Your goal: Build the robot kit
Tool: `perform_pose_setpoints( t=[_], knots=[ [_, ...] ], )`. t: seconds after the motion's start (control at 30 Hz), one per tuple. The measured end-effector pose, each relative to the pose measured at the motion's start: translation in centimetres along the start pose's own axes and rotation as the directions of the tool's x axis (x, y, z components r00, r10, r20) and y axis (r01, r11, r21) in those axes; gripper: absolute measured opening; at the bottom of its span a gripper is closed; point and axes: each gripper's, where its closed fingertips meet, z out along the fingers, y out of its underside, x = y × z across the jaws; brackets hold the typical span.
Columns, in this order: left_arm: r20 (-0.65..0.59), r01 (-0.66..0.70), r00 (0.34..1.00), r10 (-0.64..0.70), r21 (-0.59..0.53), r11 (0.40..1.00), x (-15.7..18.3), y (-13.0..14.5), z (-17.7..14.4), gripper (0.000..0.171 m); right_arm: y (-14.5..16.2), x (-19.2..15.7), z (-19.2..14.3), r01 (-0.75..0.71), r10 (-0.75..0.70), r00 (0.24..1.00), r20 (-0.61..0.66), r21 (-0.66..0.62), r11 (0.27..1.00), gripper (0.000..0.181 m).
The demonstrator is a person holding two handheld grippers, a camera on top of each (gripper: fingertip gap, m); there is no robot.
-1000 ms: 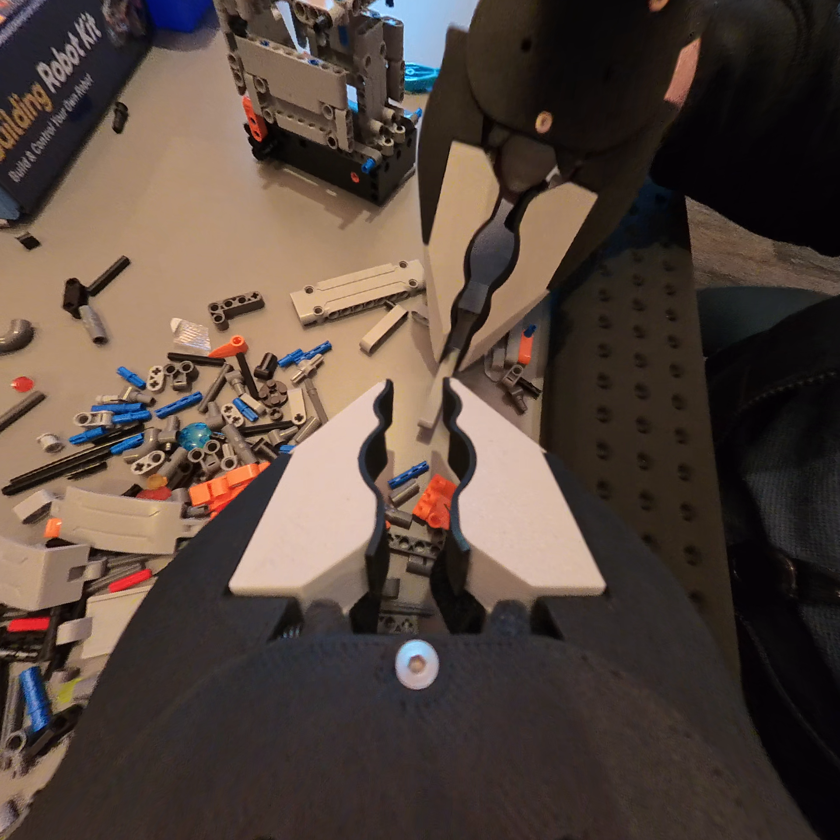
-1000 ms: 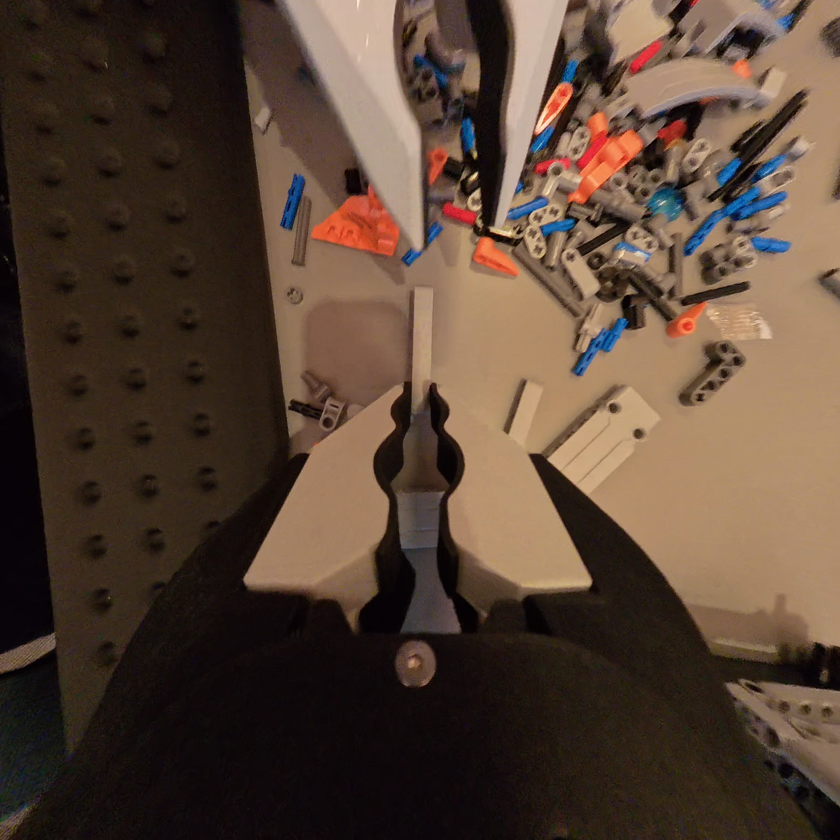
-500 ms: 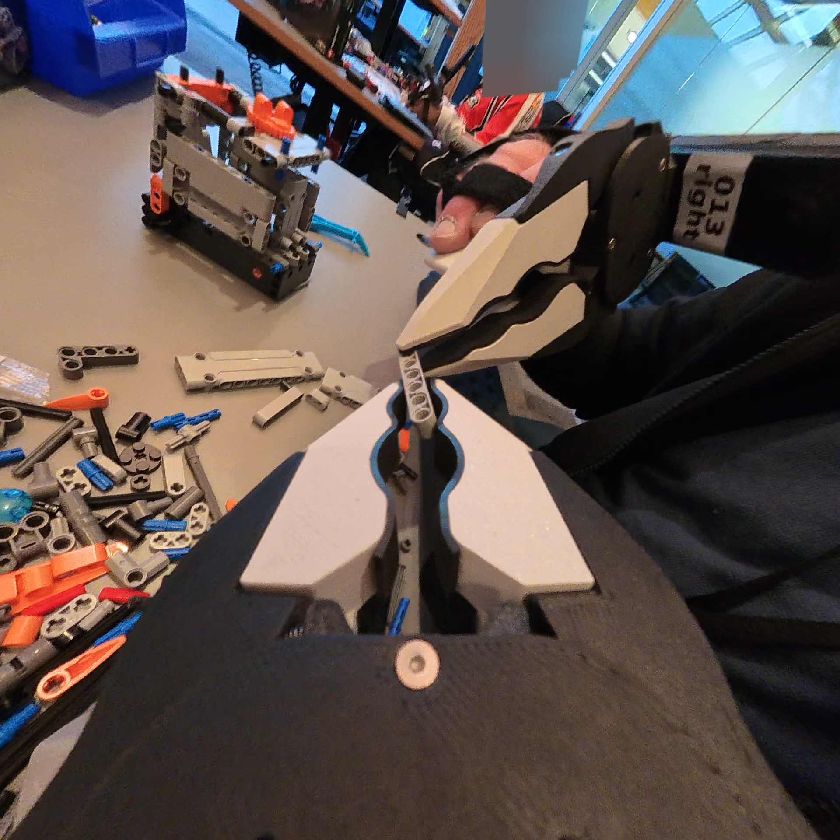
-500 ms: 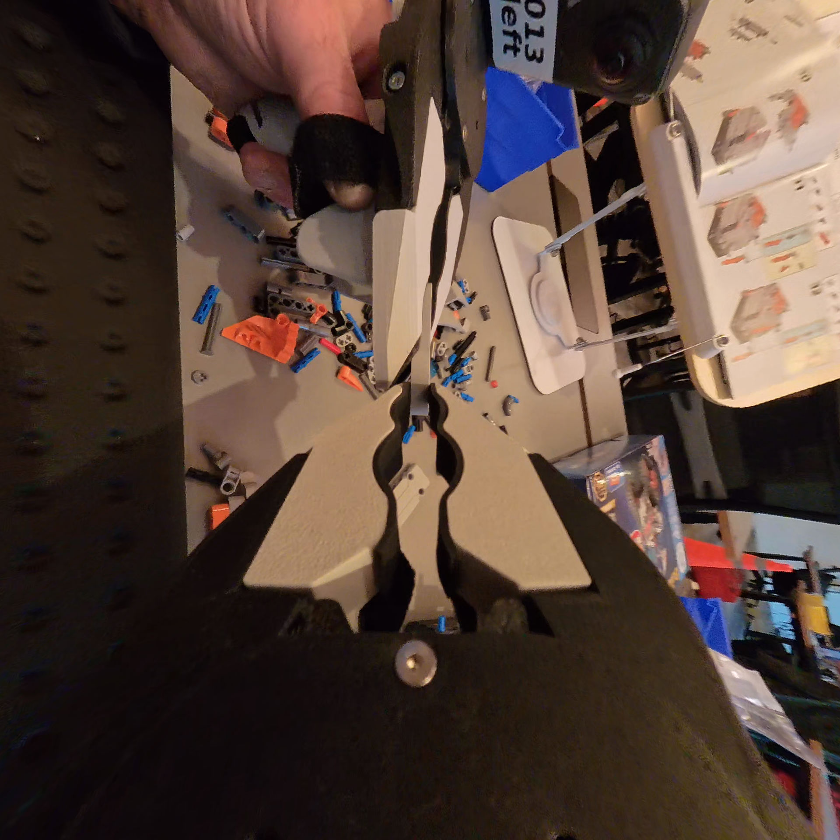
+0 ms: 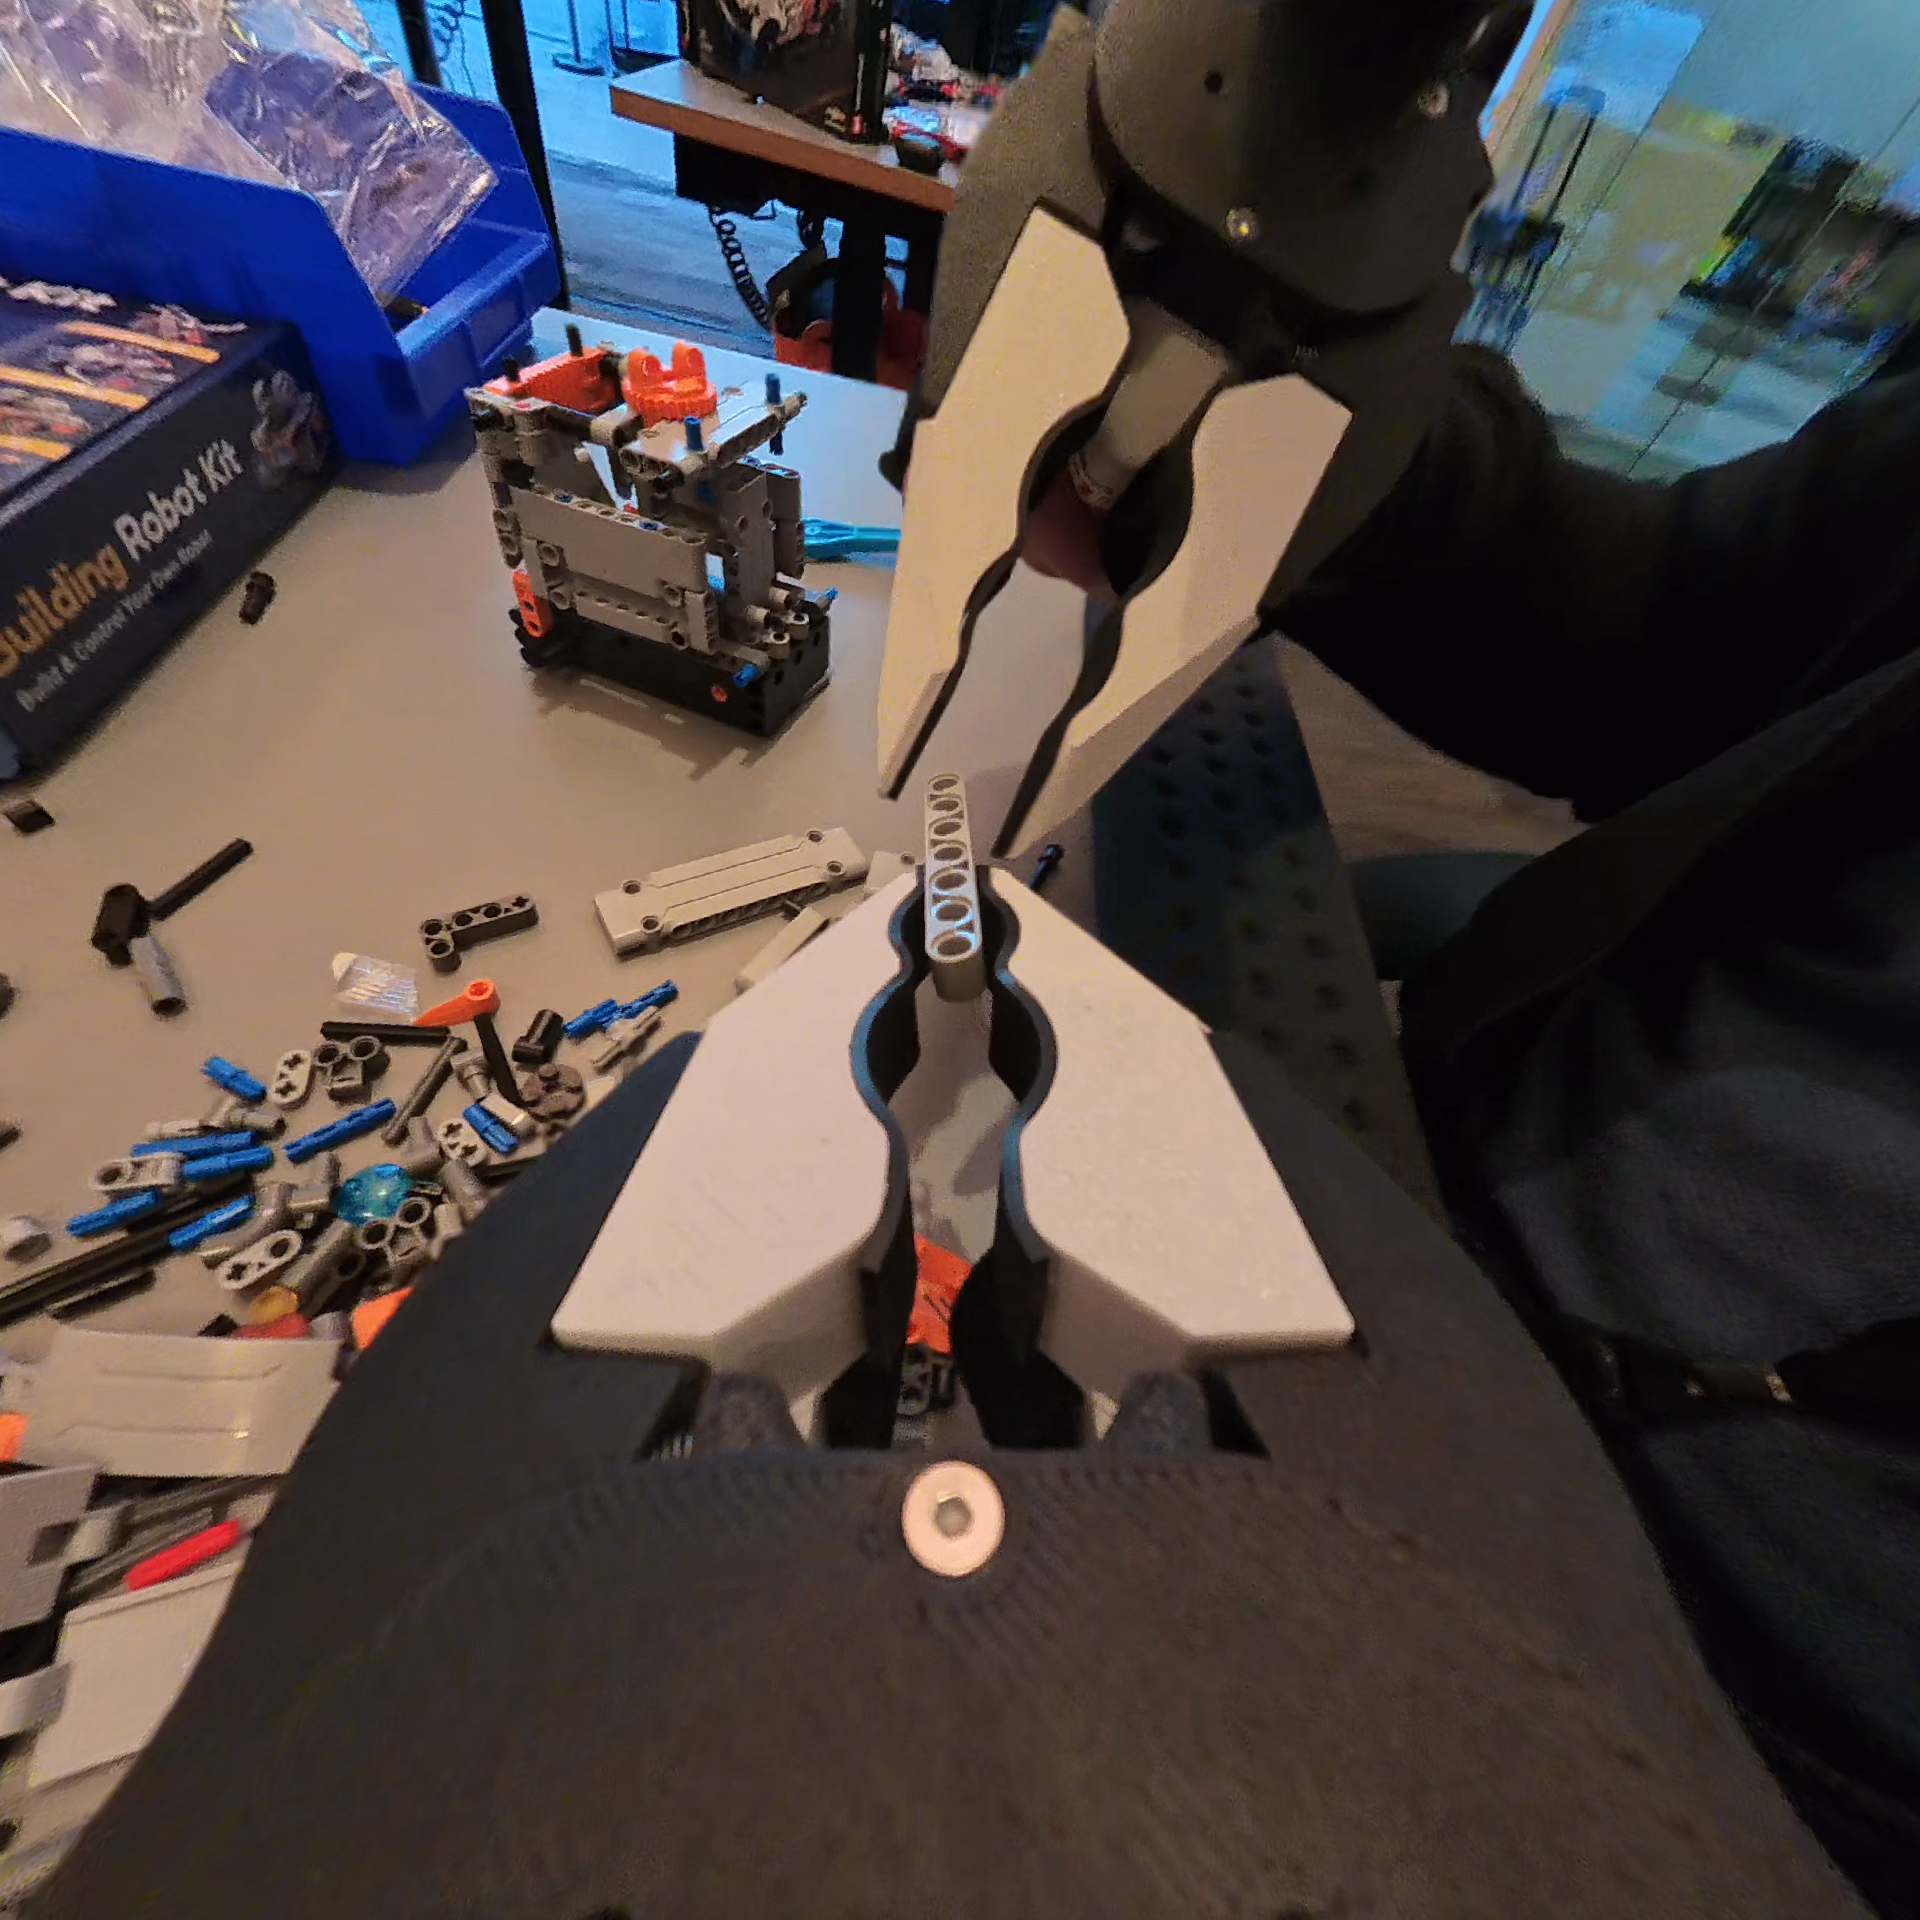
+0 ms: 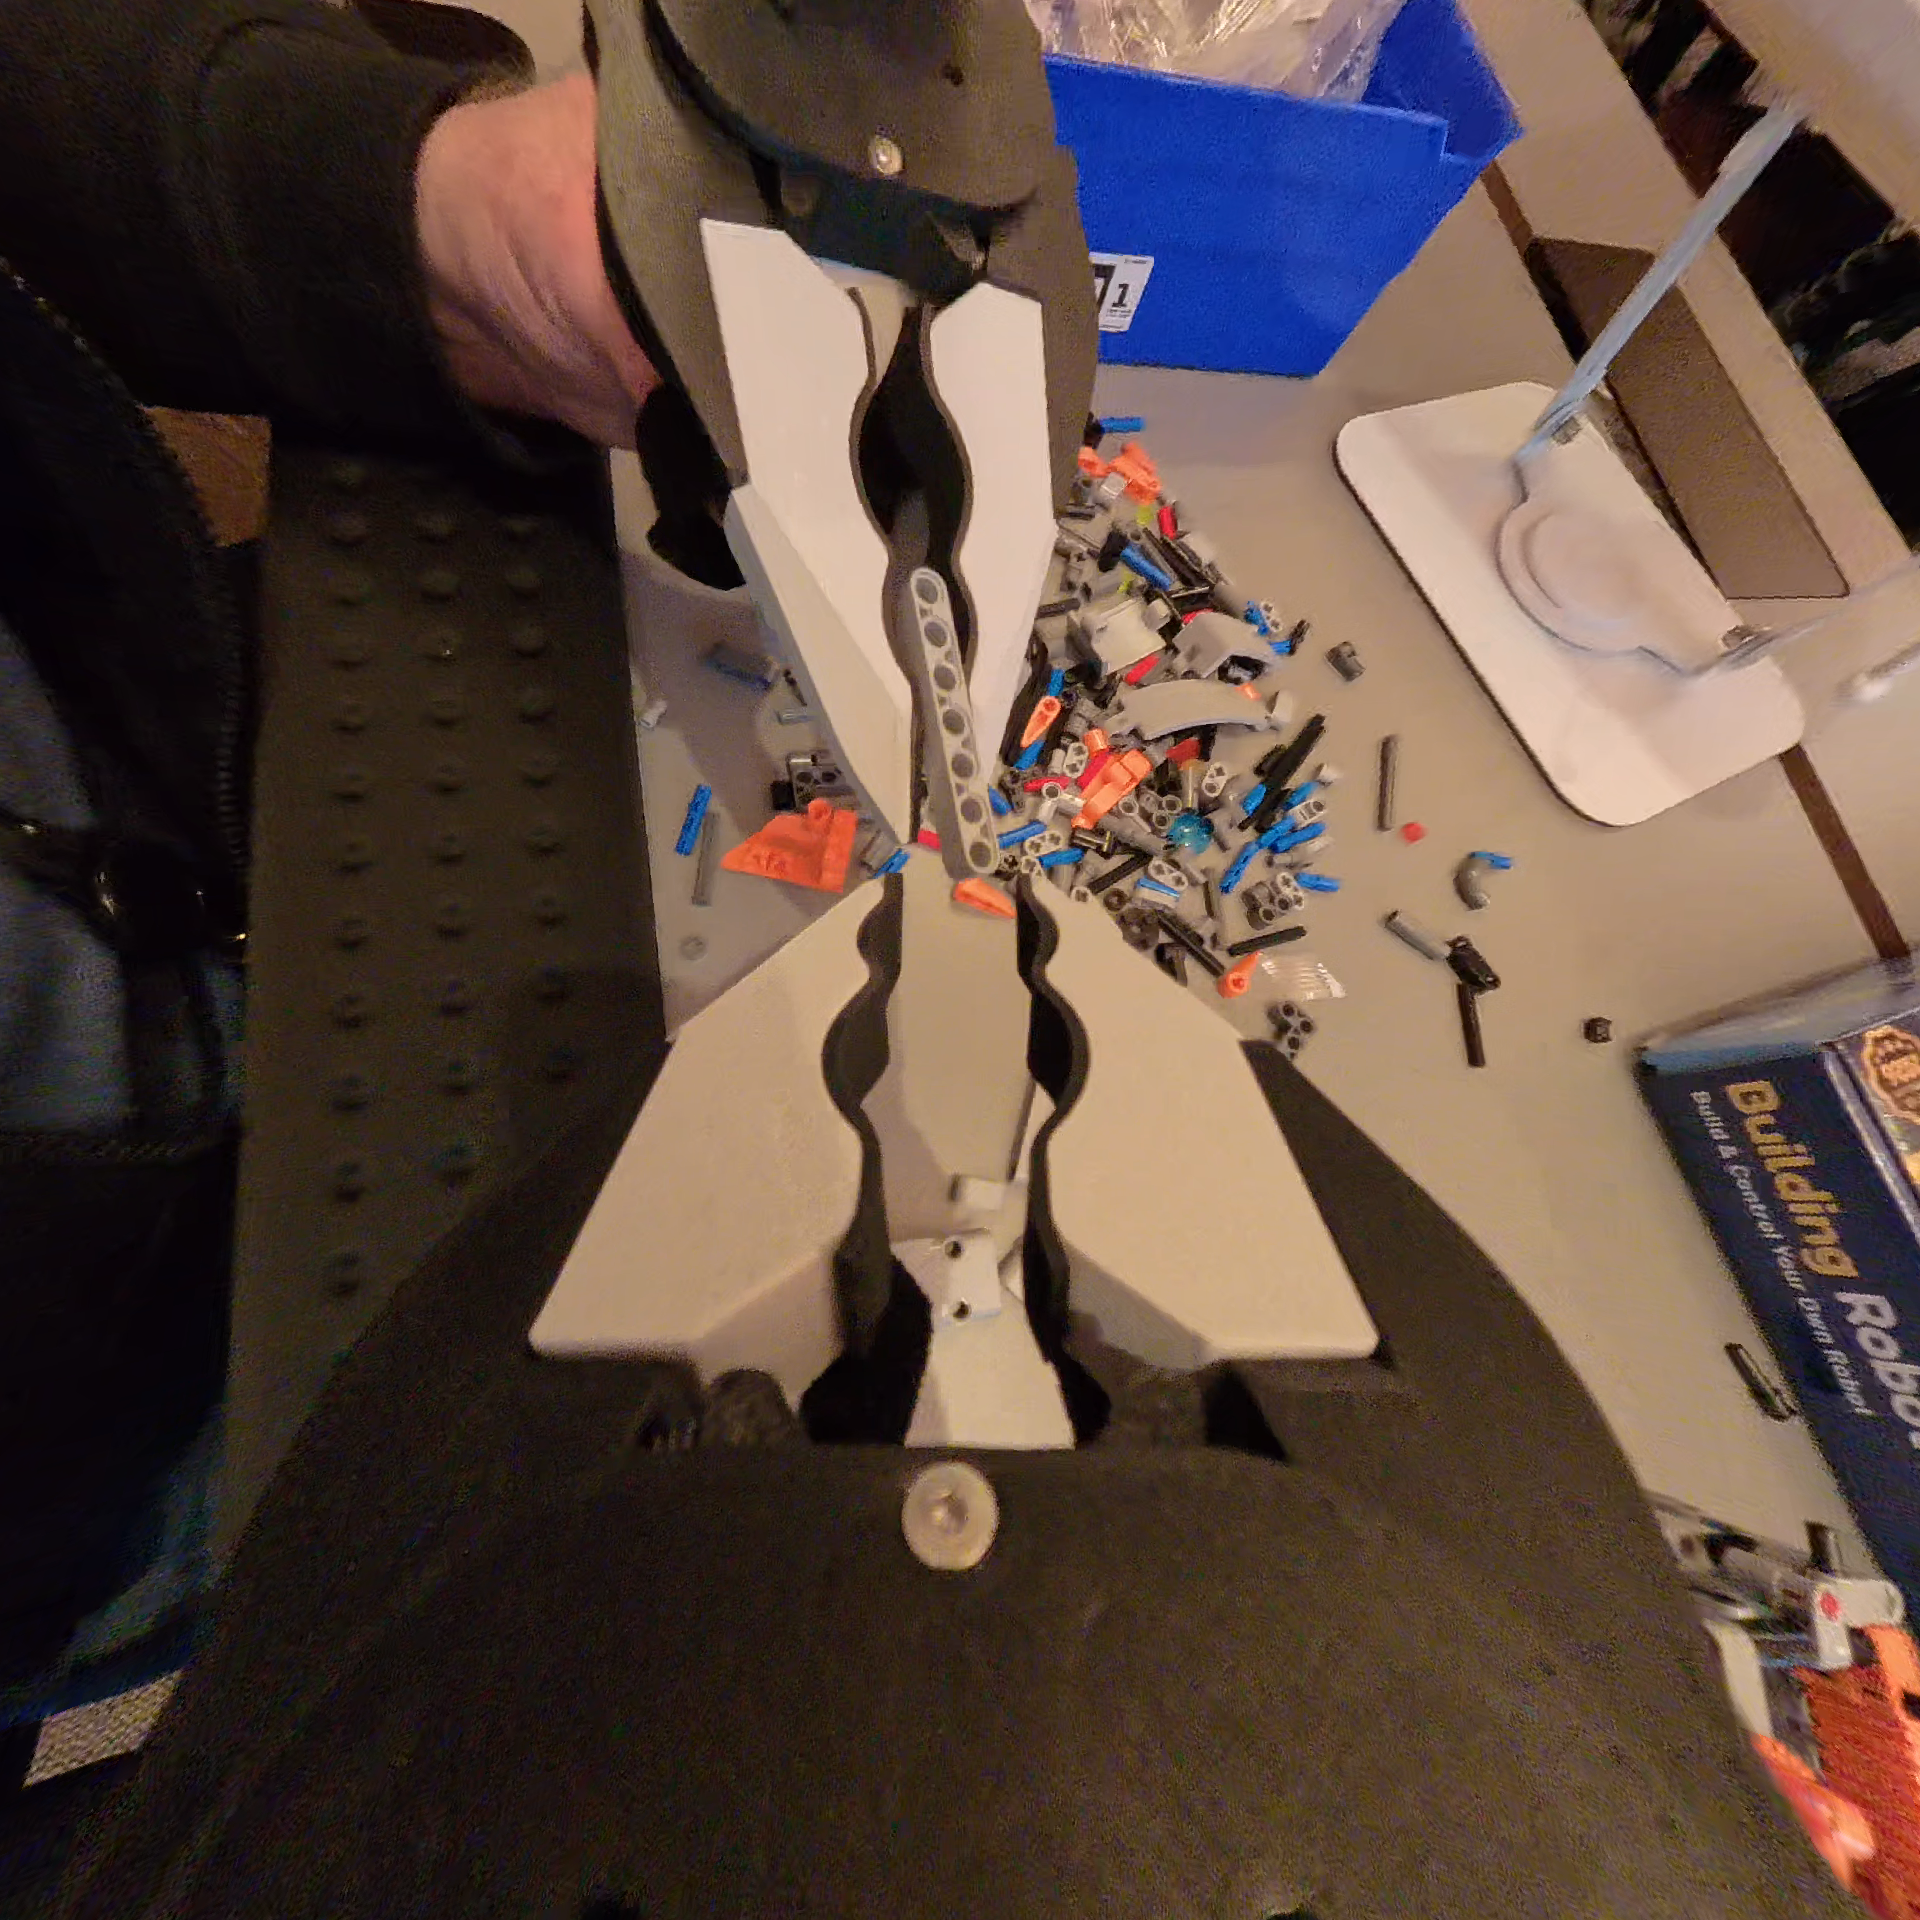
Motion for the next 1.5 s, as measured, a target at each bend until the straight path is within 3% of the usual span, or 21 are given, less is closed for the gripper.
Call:
perform_pose_setpoints(
  t=[0.07, 0.2, 0.37, 0.53, 0.67, 0.97, 1.03, 1.3, 1.5],
  knots=[
    [0.028, -0.068, 0.997, 0.069, -0.037, 0.997, 0.1, 0.4, 0.3, 0.004, 0.5, -0.3, 0.3, -0.005, 0.006, 1.000, 0.026, -0.024, 1.000, 0.007],
    [0.059, -0.125, 0.990, 0.130, -0.077, 0.989, 0.0, 0.9, 0.6, 0.005, 1.0, -0.7, 0.4, -0.014, 0.016, 0.998, 0.054, -0.033, 0.999, 0.000],
    [0.067, -0.155, 0.985, 0.160, -0.066, 0.986, 0.0, 0.6, 0.4, 0.005, 0.8, -0.7, 0.1, -0.027, 0.027, 0.998, 0.051, -0.003, 1.000, 0.000],
    [0.070, -0.199, 0.977, 0.201, -0.045, 0.979, 0.4, 0.0, 0.2, 0.004, 0.6, -0.4, -0.2, -0.098, 0.096, 0.993, 0.067, 0.019, 0.995, 0.022],
    [0.074, -0.235, 0.968, 0.240, -0.072, 0.969, 0.7, 0.4, 0.5, 0.004, 0.9, -1.3, 0.2, -0.066, 0.065, 0.993, 0.094, 0.003, 0.998, 0.000],
    [0.091, -0.247, 0.964, 0.250, -0.043, 0.968, 0.6, -0.2, 0.0, 0.004, 0.0, -0.7, -0.6, -0.135, 0.127, 0.986, 0.104, 0.076, 0.988, 0.000],
    [0.095, -0.248, 0.964, 0.250, -0.039, 0.968, 0.6, -0.3, 0.0, 0.004, 0.2, -0.4, -0.7, -0.153, 0.147, 0.984, 0.100, 0.064, 0.986, 0.015],
    [0.096, -0.260, 0.960, 0.262, -0.034, 0.965, 0.8, -0.4, 0.0, 0.004, 0.5, -0.8, -0.4, -0.152, 0.147, 0.984, 0.105, 0.043, 0.987, 0.029],
    [0.094, -0.267, 0.959, 0.269, -0.032, 0.963, 0.9, -0.4, 0.1, 0.004, 0.5, -0.7, -0.3, -0.128, 0.125, 0.988, 0.088, 0.038, 0.991, 0.010]
  ],
)
